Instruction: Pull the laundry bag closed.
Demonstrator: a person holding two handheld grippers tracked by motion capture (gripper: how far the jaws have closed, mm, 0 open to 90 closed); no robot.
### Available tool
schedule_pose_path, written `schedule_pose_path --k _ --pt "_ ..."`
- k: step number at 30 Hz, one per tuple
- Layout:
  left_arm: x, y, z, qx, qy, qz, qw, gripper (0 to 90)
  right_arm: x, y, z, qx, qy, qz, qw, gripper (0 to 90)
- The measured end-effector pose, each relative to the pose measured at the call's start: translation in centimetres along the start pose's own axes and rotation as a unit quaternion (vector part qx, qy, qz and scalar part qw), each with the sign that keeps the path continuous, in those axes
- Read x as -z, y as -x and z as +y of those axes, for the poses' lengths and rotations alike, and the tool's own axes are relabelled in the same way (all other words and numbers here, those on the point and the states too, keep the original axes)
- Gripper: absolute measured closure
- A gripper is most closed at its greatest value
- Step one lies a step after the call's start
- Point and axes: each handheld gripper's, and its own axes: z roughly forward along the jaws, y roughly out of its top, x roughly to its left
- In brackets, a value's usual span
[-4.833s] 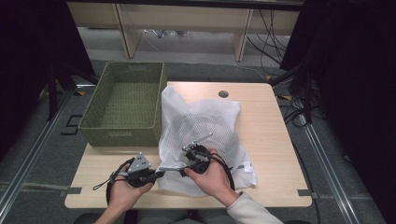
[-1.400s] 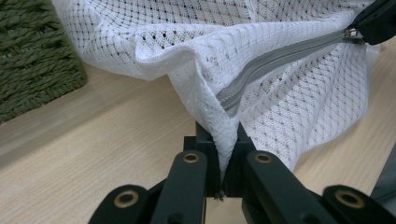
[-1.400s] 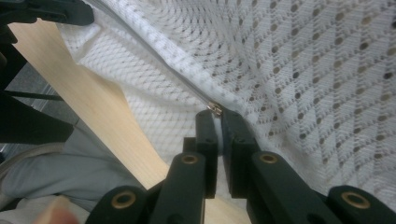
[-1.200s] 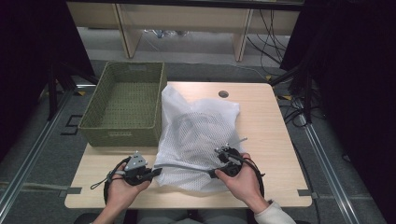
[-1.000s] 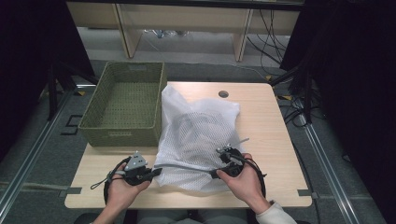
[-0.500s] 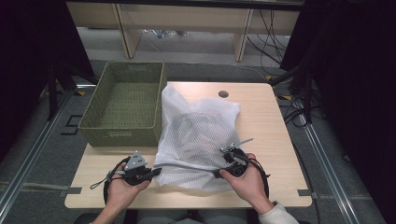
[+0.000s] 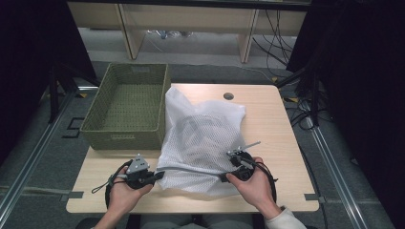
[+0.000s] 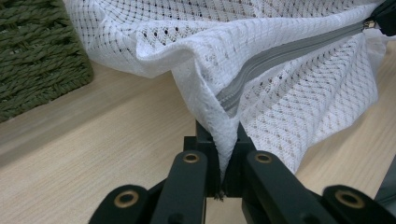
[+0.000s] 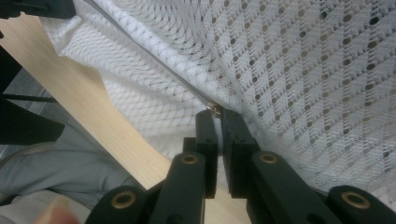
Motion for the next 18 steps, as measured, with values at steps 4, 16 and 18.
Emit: schedule_pose_path --k 4,16,18 --pt "-0.01 -0.04 0.0 -0.003 0.0 0.004 1.0 88.3 0.13 -0.01 -0.07 -0.006 -0.001 0.004 1.0 87.1" --pt "-0.09 0.13 0.01 0.01 0.012 -0.005 0.9999 88.3 0.51 0.37 -0.17 -0.006 0.004 0.001 1.0 87.1" --pt "-0.03 0.13 0.06 0.006 0.009 -0.003 0.9999 88.3 0.64 0.34 -0.21 -0.01 0.004 -0.003 0.9999 87.1"
